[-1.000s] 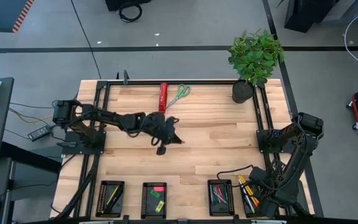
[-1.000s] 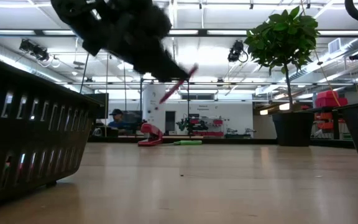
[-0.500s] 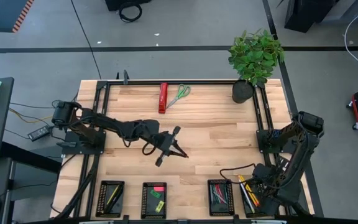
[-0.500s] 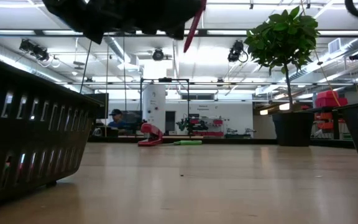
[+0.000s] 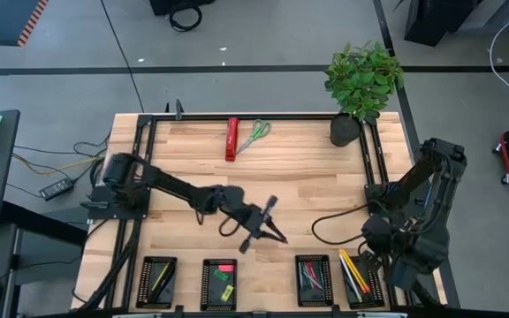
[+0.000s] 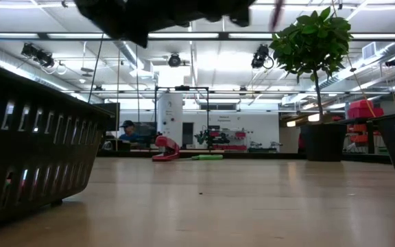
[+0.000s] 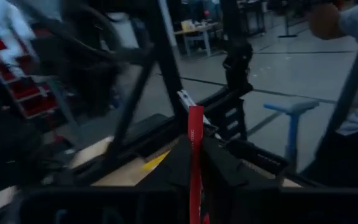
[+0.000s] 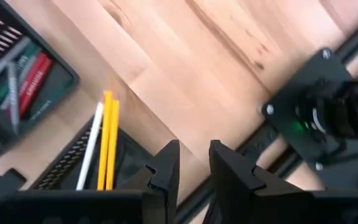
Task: Sort crayons/erasers/pens/pencils in bins
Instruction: Put the red crayon into the middle right black bin
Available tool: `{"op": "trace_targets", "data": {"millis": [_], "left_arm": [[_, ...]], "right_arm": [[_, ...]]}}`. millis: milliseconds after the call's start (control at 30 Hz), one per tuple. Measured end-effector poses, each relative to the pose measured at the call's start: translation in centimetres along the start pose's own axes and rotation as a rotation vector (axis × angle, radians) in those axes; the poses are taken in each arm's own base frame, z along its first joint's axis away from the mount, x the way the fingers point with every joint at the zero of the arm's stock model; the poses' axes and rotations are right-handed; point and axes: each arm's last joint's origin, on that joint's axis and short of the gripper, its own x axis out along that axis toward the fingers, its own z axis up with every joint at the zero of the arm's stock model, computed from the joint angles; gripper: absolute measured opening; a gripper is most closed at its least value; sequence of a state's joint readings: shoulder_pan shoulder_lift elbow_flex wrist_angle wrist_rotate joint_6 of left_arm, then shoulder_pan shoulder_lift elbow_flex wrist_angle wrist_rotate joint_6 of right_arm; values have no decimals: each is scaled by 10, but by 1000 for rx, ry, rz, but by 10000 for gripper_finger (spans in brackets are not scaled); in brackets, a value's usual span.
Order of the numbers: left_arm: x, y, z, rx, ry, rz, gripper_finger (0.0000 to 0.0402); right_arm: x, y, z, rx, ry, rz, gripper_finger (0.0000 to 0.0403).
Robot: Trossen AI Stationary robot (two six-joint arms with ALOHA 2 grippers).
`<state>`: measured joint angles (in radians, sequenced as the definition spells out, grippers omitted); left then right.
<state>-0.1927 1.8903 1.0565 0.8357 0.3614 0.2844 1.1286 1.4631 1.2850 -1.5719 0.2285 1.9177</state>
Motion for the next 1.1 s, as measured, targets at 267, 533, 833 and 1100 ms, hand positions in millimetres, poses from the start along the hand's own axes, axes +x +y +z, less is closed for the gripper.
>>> {"op": "trace_targets", "data": {"millis": [267, 533, 833, 1100], "left_arm": [[66, -10, -20, 5, 84, -88, 39], [105, -27, -28, 12, 58, -134, 29], [126, -29, -49, 4, 82, -139, 42], [124, -16, -58, -60, 140, -87, 52]], "right_arm": [[-2, -1, 2, -31, -24, 18, 94], [-2, -1, 2, -56, -25, 18, 94], [-2, -1, 2, -65, -25, 18, 94], [-2, -1, 2, -65, -39, 23, 94]]}}
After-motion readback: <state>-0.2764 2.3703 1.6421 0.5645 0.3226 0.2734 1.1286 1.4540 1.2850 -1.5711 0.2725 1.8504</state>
